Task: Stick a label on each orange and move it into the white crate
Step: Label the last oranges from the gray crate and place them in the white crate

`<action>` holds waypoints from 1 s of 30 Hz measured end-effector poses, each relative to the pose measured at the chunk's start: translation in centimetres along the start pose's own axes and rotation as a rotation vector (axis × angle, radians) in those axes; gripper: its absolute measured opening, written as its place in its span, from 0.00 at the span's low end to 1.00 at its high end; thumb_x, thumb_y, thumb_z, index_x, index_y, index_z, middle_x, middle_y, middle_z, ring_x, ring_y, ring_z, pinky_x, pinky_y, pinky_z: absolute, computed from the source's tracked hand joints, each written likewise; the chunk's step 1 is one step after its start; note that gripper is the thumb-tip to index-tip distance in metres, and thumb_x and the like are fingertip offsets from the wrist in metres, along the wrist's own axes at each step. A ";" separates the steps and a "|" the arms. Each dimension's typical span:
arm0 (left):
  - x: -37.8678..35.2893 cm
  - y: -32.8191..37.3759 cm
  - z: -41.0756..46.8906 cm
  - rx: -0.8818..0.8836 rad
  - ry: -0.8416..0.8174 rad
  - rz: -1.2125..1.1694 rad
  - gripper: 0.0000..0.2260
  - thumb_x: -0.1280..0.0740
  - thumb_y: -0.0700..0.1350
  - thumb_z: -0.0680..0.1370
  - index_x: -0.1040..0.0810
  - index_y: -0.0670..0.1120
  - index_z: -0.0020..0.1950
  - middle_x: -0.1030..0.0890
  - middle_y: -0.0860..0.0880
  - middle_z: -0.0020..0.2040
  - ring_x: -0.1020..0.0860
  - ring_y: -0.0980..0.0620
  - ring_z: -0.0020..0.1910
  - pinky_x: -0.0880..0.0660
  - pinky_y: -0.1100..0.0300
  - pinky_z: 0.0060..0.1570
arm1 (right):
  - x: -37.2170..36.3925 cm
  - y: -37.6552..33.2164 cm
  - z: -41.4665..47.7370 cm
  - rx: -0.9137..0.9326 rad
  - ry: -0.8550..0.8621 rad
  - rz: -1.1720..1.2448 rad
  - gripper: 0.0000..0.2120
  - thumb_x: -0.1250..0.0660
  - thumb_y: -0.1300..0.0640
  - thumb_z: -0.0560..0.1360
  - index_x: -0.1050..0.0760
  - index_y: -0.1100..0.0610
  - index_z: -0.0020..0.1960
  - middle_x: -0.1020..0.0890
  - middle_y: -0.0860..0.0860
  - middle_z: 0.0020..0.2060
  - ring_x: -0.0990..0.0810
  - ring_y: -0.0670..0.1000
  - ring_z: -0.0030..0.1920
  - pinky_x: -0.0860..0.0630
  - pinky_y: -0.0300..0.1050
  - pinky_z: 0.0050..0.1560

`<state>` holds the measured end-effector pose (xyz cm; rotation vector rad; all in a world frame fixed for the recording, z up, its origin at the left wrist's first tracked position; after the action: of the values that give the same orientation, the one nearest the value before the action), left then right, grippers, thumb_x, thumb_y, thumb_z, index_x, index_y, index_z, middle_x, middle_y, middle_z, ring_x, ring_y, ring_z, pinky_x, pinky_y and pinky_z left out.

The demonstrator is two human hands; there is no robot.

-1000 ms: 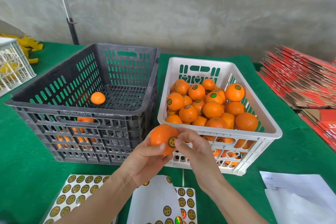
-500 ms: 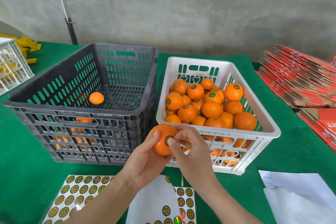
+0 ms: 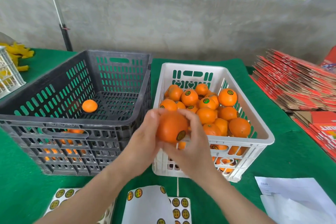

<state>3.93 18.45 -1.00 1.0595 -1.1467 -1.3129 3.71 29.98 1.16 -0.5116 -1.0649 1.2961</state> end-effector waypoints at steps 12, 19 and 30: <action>-1.2 -3.4 9.1 -0.181 -0.030 1.091 0.10 0.37 0.43 0.77 0.21 0.47 0.57 0.20 0.49 0.55 0.26 0.49 0.56 0.31 0.57 0.57 | 5.9 16.9 22.4 -0.557 0.100 -0.397 0.36 0.28 0.61 0.66 0.40 0.58 0.70 0.29 0.59 0.63 0.27 0.59 0.60 0.27 0.47 0.53; -1.4 -2.8 9.6 -0.161 -0.041 1.061 0.12 0.40 0.42 0.79 0.23 0.48 0.60 0.23 0.50 0.58 0.29 0.52 0.58 0.32 0.58 0.60 | 2.9 20.5 25.2 -0.655 -0.075 -0.641 0.43 0.28 0.50 0.68 0.48 0.61 0.74 0.26 0.59 0.61 0.25 0.58 0.54 0.25 0.48 0.44; 10.7 8.0 7.4 -0.107 0.076 1.011 0.08 0.39 0.37 0.72 0.24 0.47 0.46 0.24 0.54 0.38 0.27 0.53 0.37 0.31 0.65 0.38 | -11.6 -2.0 17.8 0.394 -0.221 -0.336 0.11 0.36 0.62 0.72 0.25 0.63 0.53 0.22 0.57 0.50 0.25 0.54 0.52 0.37 0.36 0.49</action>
<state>-2.86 8.28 8.17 0.3210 -1.2728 -0.5092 -9.45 14.30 7.05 0.1074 -0.9902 1.2358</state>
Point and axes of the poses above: each hand's wrist, its own z-axis towards the middle knuckle, its own x-axis out of the back of the hand, y = z × x, the point moved 7 cm from there along z, towards the middle knuckle
